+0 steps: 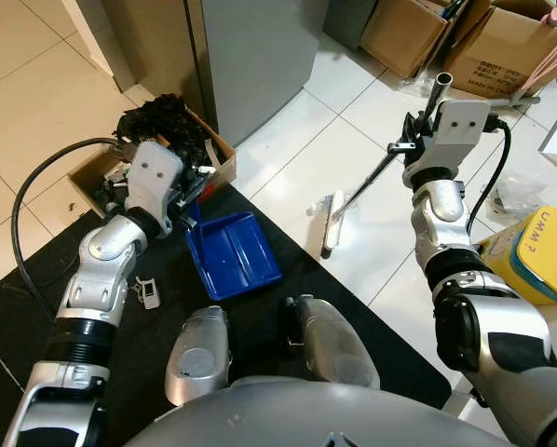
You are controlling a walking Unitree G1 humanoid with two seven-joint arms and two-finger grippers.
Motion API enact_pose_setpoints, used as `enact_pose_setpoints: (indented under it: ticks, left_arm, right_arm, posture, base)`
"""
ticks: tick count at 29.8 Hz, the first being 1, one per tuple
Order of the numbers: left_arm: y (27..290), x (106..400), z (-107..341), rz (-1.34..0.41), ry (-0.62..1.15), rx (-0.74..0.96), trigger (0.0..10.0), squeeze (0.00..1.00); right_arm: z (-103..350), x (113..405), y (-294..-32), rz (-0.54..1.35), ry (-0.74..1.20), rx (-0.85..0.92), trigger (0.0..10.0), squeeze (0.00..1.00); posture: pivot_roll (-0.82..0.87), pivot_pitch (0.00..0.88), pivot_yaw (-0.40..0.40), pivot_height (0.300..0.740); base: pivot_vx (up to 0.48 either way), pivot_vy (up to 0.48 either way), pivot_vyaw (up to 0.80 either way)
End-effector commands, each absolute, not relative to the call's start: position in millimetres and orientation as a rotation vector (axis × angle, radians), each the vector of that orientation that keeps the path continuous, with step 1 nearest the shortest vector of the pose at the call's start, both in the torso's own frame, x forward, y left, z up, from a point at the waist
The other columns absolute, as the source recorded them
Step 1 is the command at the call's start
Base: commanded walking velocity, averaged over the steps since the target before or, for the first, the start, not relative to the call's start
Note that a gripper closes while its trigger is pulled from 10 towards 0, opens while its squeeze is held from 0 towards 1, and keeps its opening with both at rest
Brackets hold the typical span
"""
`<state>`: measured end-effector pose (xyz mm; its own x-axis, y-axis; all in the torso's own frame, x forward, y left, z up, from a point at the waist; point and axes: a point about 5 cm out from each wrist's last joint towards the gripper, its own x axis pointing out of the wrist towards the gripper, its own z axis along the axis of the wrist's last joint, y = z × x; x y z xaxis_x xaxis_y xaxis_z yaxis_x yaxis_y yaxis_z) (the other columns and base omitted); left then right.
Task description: Sweep floor
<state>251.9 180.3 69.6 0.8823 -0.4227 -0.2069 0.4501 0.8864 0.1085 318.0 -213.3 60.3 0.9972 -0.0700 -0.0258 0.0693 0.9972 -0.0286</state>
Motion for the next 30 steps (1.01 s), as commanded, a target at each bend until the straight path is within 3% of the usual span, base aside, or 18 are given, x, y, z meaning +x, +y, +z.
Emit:
enact_pose_setpoints:
  ticks: [1,8,30]
  left_arm:
    - [178.5,254.5,78.8,-0.424,0.122,0.140,10.0,0.00]
    - [175.3,258.2,83.8,-0.408,0.080,0.141,10.0,0.00]
    - [175.8,260.9,85.4,-0.397,0.076,0.137,10.0,0.00]
  right_arm:
    - [63.3,319.4,-215.6,-0.085,0.012,-0.020,10.0,0.00]
    - [62.5,320.2,-211.0,-0.070,0.017,-0.017,10.0,0.00]
    - [60.4,318.4,-211.7,-0.070,0.023,-0.015,10.0,0.00]
  posture:
    - [0.19,0.000,-0.040,0.740]
    - [0.20,0.000,-0.045,0.740]
    - [0.20,0.000,-0.040,0.740]
  base:
    - [0.000,0.000,0.00]
    - [0.000,-0.072,0.00]
    - [0.296,-0.358,0.00]
